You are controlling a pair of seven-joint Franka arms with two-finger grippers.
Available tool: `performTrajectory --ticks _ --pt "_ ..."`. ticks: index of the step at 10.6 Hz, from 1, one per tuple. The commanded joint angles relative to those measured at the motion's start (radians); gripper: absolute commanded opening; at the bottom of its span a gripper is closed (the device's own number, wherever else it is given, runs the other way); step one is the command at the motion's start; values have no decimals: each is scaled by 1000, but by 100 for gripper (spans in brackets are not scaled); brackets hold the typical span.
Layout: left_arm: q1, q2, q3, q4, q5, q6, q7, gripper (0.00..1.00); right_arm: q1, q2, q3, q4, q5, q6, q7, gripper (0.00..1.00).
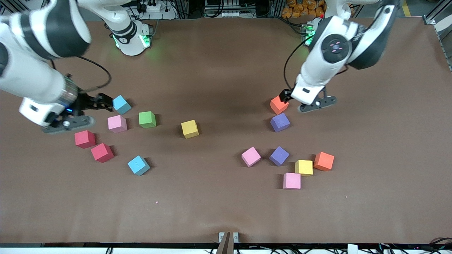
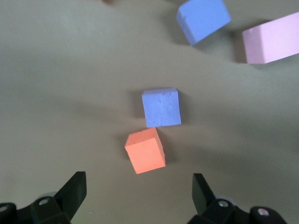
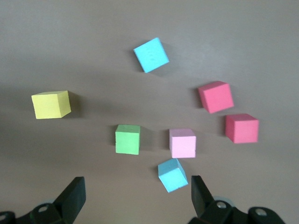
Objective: Form number 2 with 11 blocks
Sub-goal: 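Move the right gripper to yellow while the left gripper reaches orange, then grasp yellow with the right gripper while the left gripper grasps orange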
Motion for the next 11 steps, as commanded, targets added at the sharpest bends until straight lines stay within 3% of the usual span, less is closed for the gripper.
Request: performTrajectory --ticks 1,4,8,11 --pt "-25 86 -19 -16 -5 67 -149 100 26 12 -3 -38 37 52 1 100" --pt "-35 113 -19 -120 20 198 -165 100 46 12 -3 -133 72 166 -1 100" --pt "-32 135 -19 -195 39 264 -168 100 177 15 -4 -292 62 417 80 100" --pt "-30 178 -18 -223 55 328 -251 100 241 73 -6 -308 56 506 160 100"
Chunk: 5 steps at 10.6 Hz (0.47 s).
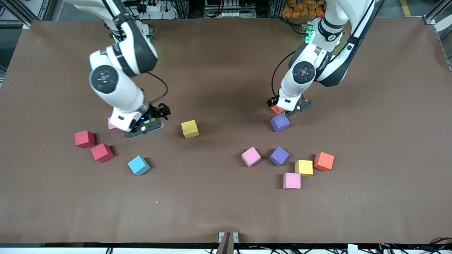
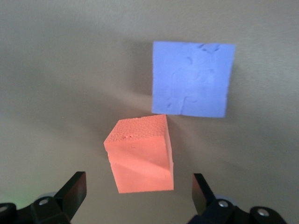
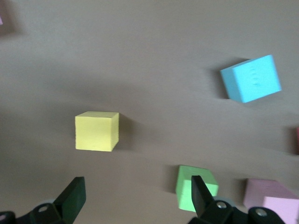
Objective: Form number 2 with 11 blocks
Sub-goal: 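Grasp yellow with the right gripper while the left gripper grasps orange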
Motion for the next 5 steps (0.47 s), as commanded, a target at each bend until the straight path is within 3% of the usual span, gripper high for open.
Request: performTrajectory --ticks 1,5 --pt "8 31 -1 -8 44 42 -72 100 52 50 -8 -5 -2 72 91 100" --pt "6 80 0 -8 76 93 -178 100 126 147 -9 -3 -74 201 266 100"
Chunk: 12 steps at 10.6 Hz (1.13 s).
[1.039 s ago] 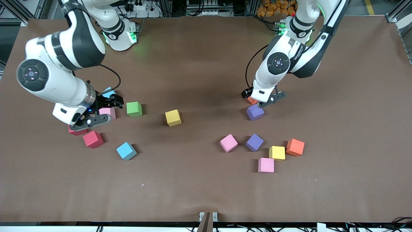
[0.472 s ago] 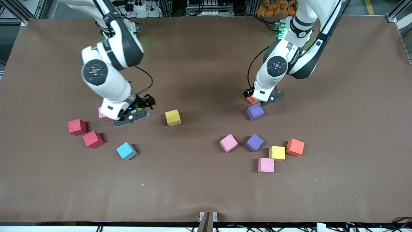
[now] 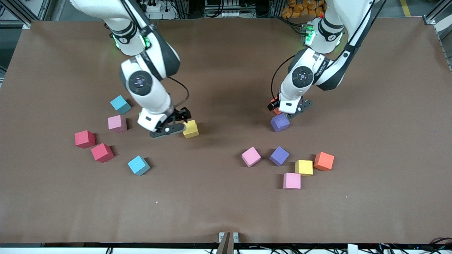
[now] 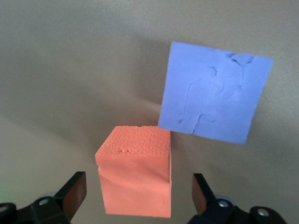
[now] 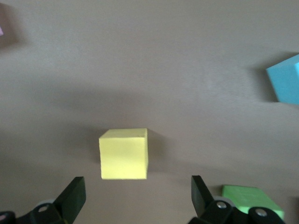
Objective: Form number 2 with 11 blocks
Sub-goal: 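Grasp yellow with the right gripper while the left gripper grasps orange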
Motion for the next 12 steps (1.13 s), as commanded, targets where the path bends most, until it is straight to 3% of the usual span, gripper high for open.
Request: performTrajectory --ticks 1,3,5,7,10,12 --pt "3 21 -4 -1 48 21 -61 100 34 46 -8 6 -47 61 93 100" --pt "6 33 -3 -1 67 21 -62 98 42 69 -8 6 -63 86 125 100" --pt "3 39 -4 8 68 21 -62 67 42 102 -8 5 -64 116 130 100" --pt "-30 68 -6 37 68 23 -64 50 57 133 -8 3 -64 156 168 100" --pt "-137 58 -14 87 73 20 -64 48 77 165 -15 3 -67 187 194 100" --pt "-218 65 -15 172 73 9 -108 50 77 181 -18 -7 -70 187 196 100"
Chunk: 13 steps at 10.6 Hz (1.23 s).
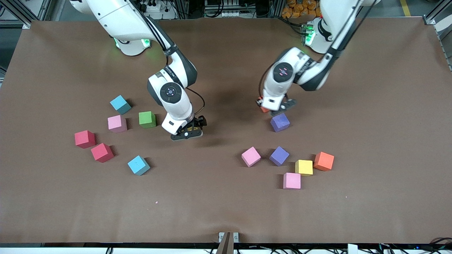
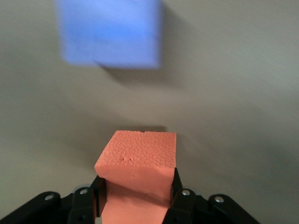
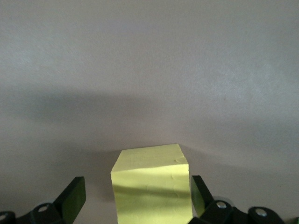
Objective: Form number 2 with 11 blocks
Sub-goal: 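Grasp yellow with the right gripper while the left gripper grasps orange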
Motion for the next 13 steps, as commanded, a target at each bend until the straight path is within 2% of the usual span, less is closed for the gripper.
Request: performTrajectory --ticks 1,2,3,5,6,8,11,13 --pt "-104 11 3 86 28 -14 -74 52 12 15 -15 -8 -26 8 29 100" --pt "-149 11 3 92 36 -14 -62 57 13 19 -15 -9 -27 8 29 100" --pt "-192 29 4 130 37 -14 -63 56 12 27 -17 -9 -27 8 29 100" --pt "-252 89 4 198 39 -16 -65 56 6 24 -29 -9 -36 6 28 24" --pt "-276 124 7 224 41 -16 -66 56 -8 15 -29 -8 -36 -4 28 16" --pt "-301 190 8 270 82 -16 -71 55 -66 -46 -29 -9 -36 -79 14 16" --pt "-324 224 12 284 126 -30 -71 55 -169 -184 -27 -8 -36 -274 -174 16" --pt "-350 224 12 311 149 -124 -66 56 -206 -230 -27 -9 -35 -332 -197 16"
